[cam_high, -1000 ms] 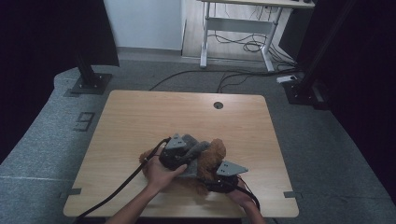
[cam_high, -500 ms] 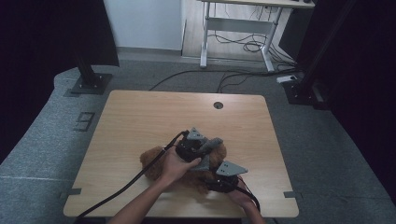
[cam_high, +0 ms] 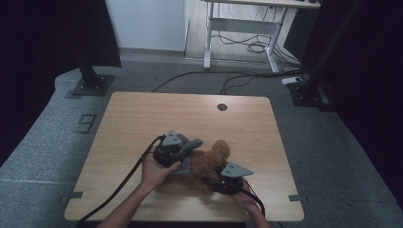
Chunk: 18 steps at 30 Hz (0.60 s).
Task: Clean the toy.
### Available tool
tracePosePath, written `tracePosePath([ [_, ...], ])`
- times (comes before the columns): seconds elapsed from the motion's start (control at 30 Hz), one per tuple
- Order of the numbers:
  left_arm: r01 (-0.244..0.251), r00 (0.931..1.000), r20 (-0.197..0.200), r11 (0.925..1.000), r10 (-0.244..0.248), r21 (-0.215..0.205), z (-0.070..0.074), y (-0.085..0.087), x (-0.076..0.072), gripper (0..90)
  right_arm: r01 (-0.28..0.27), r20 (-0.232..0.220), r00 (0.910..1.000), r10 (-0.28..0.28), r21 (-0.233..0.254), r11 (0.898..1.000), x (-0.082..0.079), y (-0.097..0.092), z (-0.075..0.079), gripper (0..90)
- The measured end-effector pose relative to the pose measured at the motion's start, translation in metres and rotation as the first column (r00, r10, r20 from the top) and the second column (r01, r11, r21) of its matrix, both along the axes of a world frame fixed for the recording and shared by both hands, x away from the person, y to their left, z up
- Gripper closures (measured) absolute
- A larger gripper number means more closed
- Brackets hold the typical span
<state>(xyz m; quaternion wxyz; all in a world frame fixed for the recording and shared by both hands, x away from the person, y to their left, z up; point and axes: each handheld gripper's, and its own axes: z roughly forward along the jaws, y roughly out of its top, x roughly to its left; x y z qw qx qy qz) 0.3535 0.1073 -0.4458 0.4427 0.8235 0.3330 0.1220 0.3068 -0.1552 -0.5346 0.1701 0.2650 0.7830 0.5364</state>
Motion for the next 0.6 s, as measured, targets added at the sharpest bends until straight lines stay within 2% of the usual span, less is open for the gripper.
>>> tracePosePath([
  [0.17,-0.021,0.9998,-0.001,0.9987,0.021,-0.046,0.002,0.022,0.001,77.2,0.001,0.004,1.0,-0.001,0.0,1.0,-0.001,0.0,0.0,45.5],
  [0.27,-0.053,0.9986,0.001,0.9957,0.054,-0.076,0.004,0.038,0.002,77.1,-0.002,0.005,1.0,0.002,0.001,1.0,-0.001,0.0,0.0,45.6],
  [0.43,-0.125,0.992,0.003,0.9896,0.126,-0.071,0.002,0.062,0.006,77.1,-0.007,0.01,0.9999,0.007,-0.002,1.0,-0.001,-0.001,-0.001,45.8],
  [0.5,-0.146,0.9892,-0.022,0.9883,0.145,-0.045,-0.004,0.072,0.008,77.1,-0.006,0.01,0.9999,0.006,-0.003,1.0,-0.001,-0.002,-0.001,45.7],
  [0.6,-0.156,0.9865,-0.06,0.9863,0.153,-0.053,-0.02,0.083,0.007,77.0,-0.007,0.008,0.9999,0.007,-0.001,1.0,-0.001,-0.002,-0.001,45.8],
])
